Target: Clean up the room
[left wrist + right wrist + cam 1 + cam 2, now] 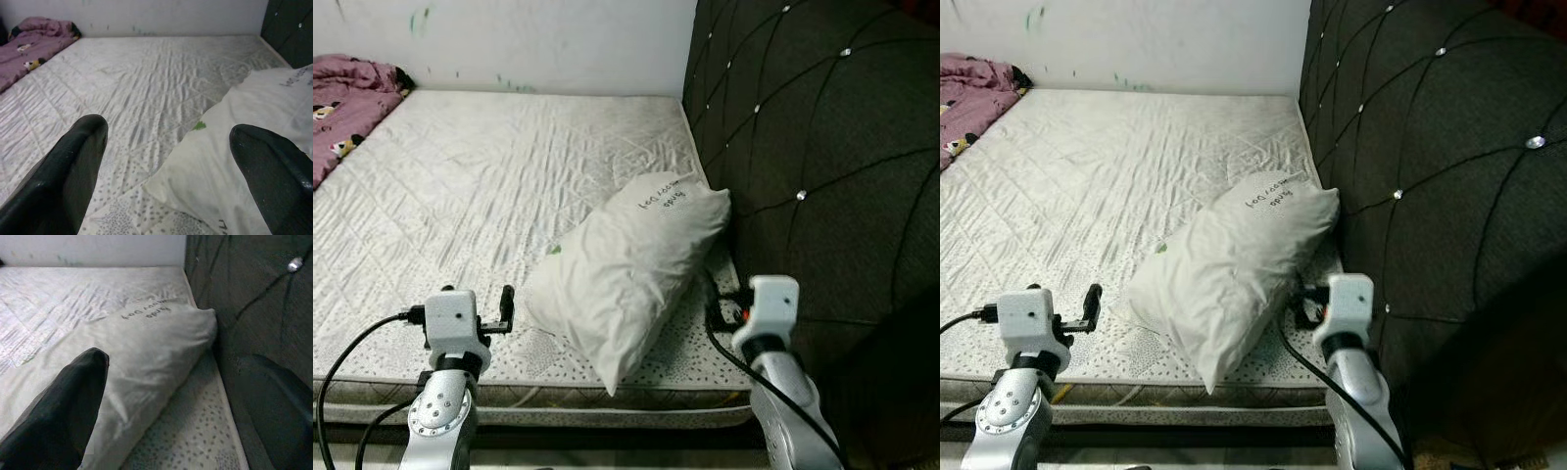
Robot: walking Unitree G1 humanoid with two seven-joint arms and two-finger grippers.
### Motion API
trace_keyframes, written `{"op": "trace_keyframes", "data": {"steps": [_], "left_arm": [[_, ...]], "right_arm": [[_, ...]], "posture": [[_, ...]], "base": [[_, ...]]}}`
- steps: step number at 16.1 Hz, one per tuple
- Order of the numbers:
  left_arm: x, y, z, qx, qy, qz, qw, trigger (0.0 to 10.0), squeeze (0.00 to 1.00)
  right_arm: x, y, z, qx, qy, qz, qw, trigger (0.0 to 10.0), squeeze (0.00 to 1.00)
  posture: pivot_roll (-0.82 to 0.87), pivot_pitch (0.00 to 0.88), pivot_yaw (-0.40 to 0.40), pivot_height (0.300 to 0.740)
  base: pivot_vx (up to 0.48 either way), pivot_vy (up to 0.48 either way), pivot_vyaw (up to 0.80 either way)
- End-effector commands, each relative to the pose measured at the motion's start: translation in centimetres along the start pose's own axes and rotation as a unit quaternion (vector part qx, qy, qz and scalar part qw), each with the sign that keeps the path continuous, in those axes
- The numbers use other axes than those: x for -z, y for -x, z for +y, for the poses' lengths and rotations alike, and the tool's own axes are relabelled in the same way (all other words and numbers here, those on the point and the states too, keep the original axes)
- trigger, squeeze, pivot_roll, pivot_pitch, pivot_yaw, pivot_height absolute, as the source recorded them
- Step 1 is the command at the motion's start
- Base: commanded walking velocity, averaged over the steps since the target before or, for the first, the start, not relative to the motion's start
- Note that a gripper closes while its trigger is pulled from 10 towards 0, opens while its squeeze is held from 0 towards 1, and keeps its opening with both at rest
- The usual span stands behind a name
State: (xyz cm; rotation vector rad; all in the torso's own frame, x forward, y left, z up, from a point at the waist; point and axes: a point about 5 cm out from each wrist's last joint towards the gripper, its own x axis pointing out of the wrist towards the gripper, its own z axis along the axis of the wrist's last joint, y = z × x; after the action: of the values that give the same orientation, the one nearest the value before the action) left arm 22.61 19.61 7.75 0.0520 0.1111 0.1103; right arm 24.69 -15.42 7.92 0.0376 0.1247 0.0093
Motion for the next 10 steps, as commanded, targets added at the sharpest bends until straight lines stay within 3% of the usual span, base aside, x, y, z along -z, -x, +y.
{"op": "trace_keyframes", "data": {"steps": [1, 8, 10], "left_arm": [[0.0, -0.2, 0.0, -0.001, 0.002, -0.002, 1.000, 10.0, 0.00], [0.3, -2.6, -3.1, 0.071, -0.024, 0.000, 0.997, 10.0, 0.00], [0.4, -3.1, -3.9, 0.098, -0.016, 0.005, 0.995, 10.0, 0.00]], "right_arm": [[-0.2, 0.1, -0.2, 0.012, -0.003, -0.006, 1.000, 10.0, 0.00], [1.2, 0.1, -0.8, 0.055, -0.014, 0.003, 0.998, 10.0, 0.00], [1.2, 0.6, -0.7, 0.048, -0.011, 0.003, 0.999, 10.0, 0.00]], "posture": [[0.01, 0.000, 0.033, 0.740], [-0.07, 0.000, 0.139, 0.740], [-0.09, 0.000, 0.134, 0.740]], "base": [[0.000, 0.000, 0.00], [0.000, 0.000, 0.00], [0.000, 0.000, 0.00]]}}
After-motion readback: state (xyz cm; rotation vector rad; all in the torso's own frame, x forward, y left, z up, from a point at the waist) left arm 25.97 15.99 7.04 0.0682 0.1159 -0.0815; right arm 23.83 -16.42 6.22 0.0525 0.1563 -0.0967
